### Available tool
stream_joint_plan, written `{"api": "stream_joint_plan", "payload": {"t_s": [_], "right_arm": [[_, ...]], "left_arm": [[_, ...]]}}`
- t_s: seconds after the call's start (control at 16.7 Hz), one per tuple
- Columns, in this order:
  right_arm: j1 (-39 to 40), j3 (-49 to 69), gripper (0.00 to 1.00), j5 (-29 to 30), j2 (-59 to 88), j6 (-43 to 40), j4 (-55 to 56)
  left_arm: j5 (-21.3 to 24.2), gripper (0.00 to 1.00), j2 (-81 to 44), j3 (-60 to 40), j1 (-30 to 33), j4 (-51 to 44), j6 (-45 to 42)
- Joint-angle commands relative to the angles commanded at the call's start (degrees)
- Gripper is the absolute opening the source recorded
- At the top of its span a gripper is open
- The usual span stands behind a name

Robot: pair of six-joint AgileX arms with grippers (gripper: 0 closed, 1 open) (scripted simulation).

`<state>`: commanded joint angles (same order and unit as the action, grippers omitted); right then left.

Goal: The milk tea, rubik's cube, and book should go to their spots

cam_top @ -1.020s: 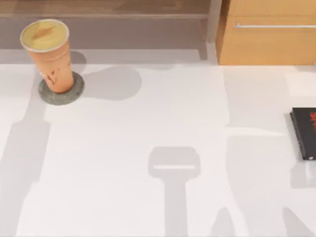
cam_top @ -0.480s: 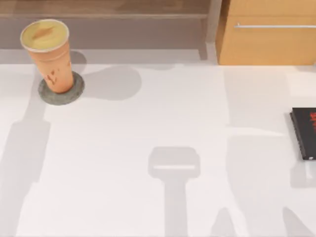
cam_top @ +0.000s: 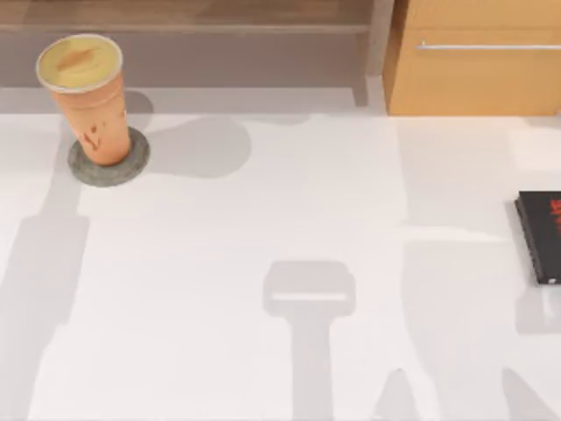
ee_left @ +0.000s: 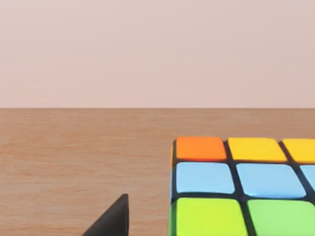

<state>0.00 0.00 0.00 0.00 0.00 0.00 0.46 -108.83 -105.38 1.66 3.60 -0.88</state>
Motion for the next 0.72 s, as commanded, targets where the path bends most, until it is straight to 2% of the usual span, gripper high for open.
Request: {"api": "stream_joint_plan", "payload": {"t_s": [0.42, 0.72], "right_arm": [[0.0, 0.0, 1.0, 0.0, 0.0, 0.0, 0.0], [0.0, 0.0, 1.0, 0.0, 0.0, 0.0, 0.0]], "left_arm": [[-0.01, 1.0, 0.19, 0.22, 0.13, 0.05, 0.0], [-0.05, 1.0, 5.15, 6.6, 0.09, 1.4, -0.02]]}}
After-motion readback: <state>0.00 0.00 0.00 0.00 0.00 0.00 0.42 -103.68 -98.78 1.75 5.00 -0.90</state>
